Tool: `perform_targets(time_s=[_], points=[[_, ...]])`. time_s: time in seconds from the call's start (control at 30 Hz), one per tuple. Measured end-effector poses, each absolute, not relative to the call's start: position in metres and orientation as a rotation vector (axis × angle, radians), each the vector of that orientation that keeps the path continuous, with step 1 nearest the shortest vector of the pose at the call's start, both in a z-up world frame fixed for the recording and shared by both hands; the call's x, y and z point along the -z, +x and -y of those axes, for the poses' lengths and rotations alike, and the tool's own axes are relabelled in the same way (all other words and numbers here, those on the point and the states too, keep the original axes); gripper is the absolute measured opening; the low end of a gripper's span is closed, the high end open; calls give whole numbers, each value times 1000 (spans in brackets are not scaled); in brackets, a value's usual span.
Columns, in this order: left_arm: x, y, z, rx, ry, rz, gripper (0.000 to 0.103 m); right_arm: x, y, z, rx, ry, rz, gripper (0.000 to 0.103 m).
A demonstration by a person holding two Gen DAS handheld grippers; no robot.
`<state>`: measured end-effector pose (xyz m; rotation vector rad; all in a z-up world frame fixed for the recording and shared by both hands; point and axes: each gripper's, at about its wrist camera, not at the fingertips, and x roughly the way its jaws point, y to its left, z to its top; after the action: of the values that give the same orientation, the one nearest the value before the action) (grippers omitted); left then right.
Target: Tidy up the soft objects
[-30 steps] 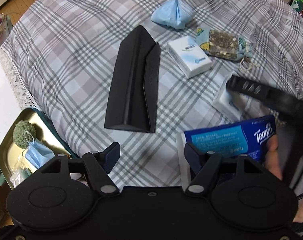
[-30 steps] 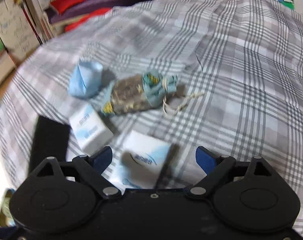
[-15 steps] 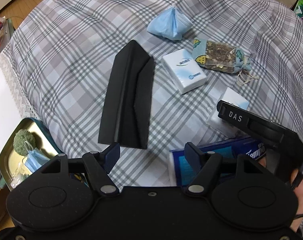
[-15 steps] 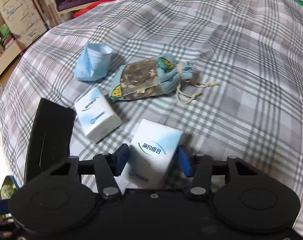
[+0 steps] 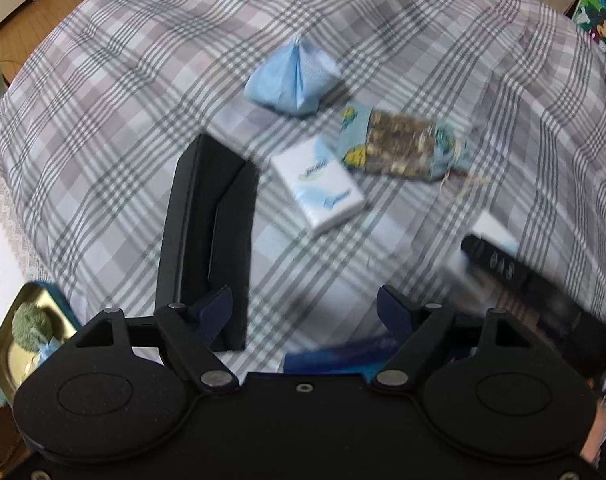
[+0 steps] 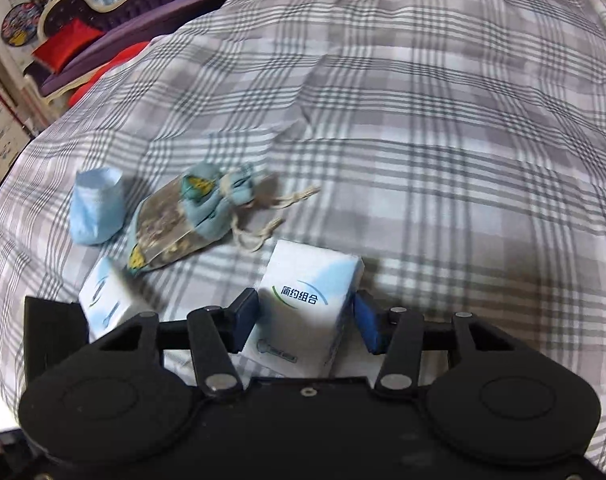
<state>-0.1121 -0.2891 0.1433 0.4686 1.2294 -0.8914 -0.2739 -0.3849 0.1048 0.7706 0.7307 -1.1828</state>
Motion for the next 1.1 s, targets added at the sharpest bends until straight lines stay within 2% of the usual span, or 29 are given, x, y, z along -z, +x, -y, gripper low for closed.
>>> perform_targets(time_s=[0.43, 0.57, 0.63, 0.7, 0.93, 1.0, 1.1], points=[[-103, -97, 355, 858, 465, -1318, 79, -110, -302, 399, 1253, 844, -628, 68], [-87, -93, 366, 846, 464, -1355, 79, -110, -310, 405, 1288, 865, -614, 84], [-80, -90, 371, 836, 456, -1367, 79, -109, -313, 407, 1299, 869, -617, 85], [-75, -87, 374, 831, 450, -1377, 79, -108, -314, 408, 1297, 880, -619, 92], [-63, -85, 381, 833, 459, -1391, 79, -103, -299, 402, 1211, 852, -662, 97], [-63, -84, 383, 834, 455, -1387, 77, -102, -291, 399, 1192, 816, -684, 100], [-64, -84, 383, 811, 468, -1352, 59, -102, -282, 394, 1182, 770, -701, 102]])
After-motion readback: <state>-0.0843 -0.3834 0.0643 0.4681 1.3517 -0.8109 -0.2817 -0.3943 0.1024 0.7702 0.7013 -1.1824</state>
